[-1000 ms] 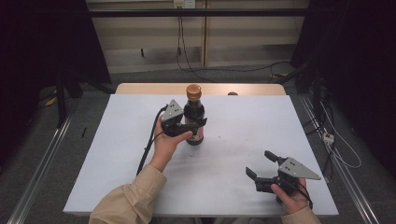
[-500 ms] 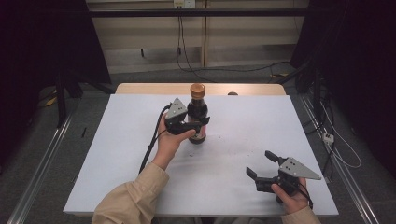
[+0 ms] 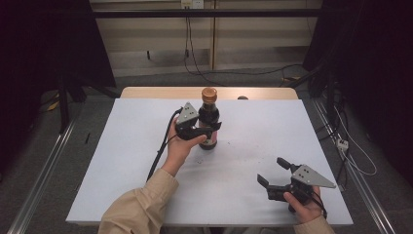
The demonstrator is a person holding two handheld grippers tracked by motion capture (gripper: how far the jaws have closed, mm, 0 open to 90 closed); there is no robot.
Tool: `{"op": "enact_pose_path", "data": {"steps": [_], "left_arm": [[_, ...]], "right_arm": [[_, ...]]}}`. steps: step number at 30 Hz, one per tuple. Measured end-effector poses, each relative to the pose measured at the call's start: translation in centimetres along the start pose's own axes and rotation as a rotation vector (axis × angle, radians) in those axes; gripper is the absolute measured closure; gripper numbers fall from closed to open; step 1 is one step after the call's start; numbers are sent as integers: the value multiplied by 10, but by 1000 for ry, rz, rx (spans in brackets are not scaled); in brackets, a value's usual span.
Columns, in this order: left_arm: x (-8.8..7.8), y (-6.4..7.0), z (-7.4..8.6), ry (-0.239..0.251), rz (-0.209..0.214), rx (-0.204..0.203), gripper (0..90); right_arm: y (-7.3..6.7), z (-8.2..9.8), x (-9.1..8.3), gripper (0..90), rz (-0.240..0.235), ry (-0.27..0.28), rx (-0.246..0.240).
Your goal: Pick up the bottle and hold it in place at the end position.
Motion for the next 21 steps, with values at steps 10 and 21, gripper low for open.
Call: {"op": "enact_pose_path", "data": {"steps": [10, 21], "left_arm": [[4, -5, 2, -3, -2, 1, 304], [11, -6, 6, -1, -6, 5, 304]], "right_arm": [[-1, 1, 0, 59, -2, -2, -1], [1, 2, -1, 59, 4, -3, 5]]}}
Point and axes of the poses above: each handheld gripper's, and its own axes: x roughly forward along the jaws, z roughly out of its underside, y roughly to its right, the point moved 9 cm from there along x, roughly forward along the jaws, and after that the axes turned 3 degrees about y, right-handed, at the moved point
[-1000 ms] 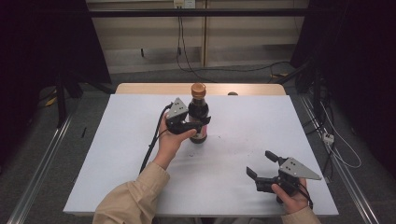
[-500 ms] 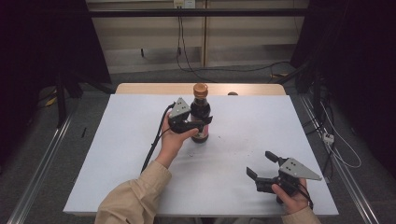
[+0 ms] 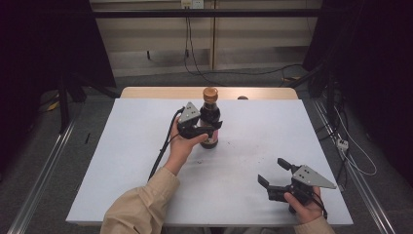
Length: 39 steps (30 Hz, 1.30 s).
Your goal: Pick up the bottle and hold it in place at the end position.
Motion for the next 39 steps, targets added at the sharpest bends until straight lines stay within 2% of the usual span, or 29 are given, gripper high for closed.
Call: {"op": "enact_pose_path", "data": {"steps": [8, 10, 12, 16, 20, 26, 39], "left_arm": [[4, 3, 0, 15, 1, 18, 304], [4, 3, 0, 13, -2, 35, 304], [5, 4, 0, 18, 9, 40, 303], [4, 3, 1, 22, 7, 27, 301], [3, 0, 2, 20, 22, 6, 299], [1, 1, 2, 13, 32, 12, 299], [0, 1, 3, -10, 19, 0, 298]], "right_arm": [[1, 1, -1, 59, 6, -3, 3], [2, 1, -1, 59, 8, -3, 3], [2, 2, -1, 59, 9, -6, 5], [4, 3, -2, 59, 14, -8, 6], [5, 4, -3, 59, 20, -11, 8], [8, 4, -3, 57, 33, -14, 22], [-5, 5, 11, 56, -10, -44, -3]]}}
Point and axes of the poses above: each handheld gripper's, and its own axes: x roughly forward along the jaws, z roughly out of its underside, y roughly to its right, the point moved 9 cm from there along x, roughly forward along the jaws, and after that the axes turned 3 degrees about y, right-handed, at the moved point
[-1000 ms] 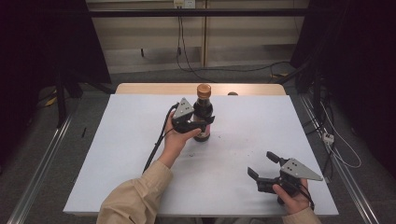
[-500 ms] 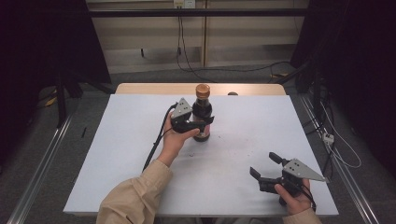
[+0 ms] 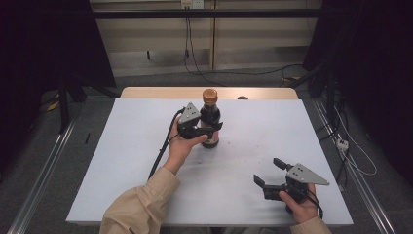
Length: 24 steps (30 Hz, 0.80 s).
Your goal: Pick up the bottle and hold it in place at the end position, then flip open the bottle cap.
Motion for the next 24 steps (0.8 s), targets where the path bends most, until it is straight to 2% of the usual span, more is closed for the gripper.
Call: {"op": "enact_pose_path", "data": {"steps": [7, 16, 18, 21, 24], "left_arm": [[0, 1, 0, 2, -6, -8, 298], [-1, 0, 1, -2, -4, -2, 300], [-1, 1, 1, 0, -5, -7, 301], [-1, 1, 1, -3, -5, -7, 301], [-1, 1, 1, -3, -4, -9, 301]], "right_arm": [[-2, -3, 2, 48, -22, -20, 0], [-3, -14, 19, 46, -31, -43, 2], [-3, -17, 23, 73, -32, -46, 29], [-1, -23, 29, 89, -26, -53, 96], [2, -30, 35, 111, -22, -57, 119]]}}
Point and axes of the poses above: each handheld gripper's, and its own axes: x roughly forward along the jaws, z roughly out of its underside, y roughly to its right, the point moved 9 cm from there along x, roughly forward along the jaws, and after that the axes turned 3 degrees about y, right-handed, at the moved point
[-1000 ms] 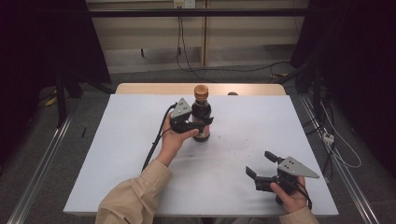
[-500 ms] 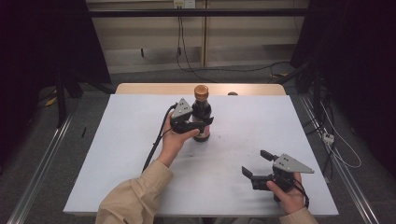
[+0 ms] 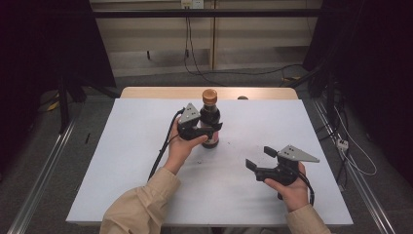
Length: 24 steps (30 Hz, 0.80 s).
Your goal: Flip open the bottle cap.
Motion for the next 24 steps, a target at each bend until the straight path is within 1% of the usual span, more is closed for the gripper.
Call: {"op": "enact_pose_path", "data": {"steps": [1, 3, 6, 9, 11, 14, 16, 18, 20, 22, 24], "left_arm": [[0, 0, 0, 1, 1, 0, 301], [0, 0, 0, 2, 1, 1, 302], [0, 0, 0, 3, 5, 2, 301], [0, -1, 0, 6, 10, 0, 302], [0, -1, 0, 5, 11, -1, 302], [0, -1, 1, 2, 10, -3, 301], [0, 0, 1, -3, 7, -5, 301], [0, -1, 1, -5, 7, -7, 302], [0, -1, 1, -4, 6, -10, 301], [0, -1, 1, -2, 6, -15, 301], [0, -1, 1, -4, 8, -15, 301]], "right_arm": [[0, -3, 2, 123, 0, 2, 11], [1, -8, 7, 121, -5, 9, 28], [1, -16, 12, 167, -16, 17, 35], [1, -23, 16, 188, -22, 8, 49], [0, -29, 17, 231, -18, 13, 27], [-1, -38, 20, 304, -27, 19, 21], [-4, -43, 22, 345, -41, 14, 4], [-7, -49, 25, 421, -51, 15, -10], [-11, -54, 29, 456, -70, 10, -15], [-14, -59, 33, 488, -77, 4, -23], [-17, -64, 36, 541, -86, -2, -31]]}}
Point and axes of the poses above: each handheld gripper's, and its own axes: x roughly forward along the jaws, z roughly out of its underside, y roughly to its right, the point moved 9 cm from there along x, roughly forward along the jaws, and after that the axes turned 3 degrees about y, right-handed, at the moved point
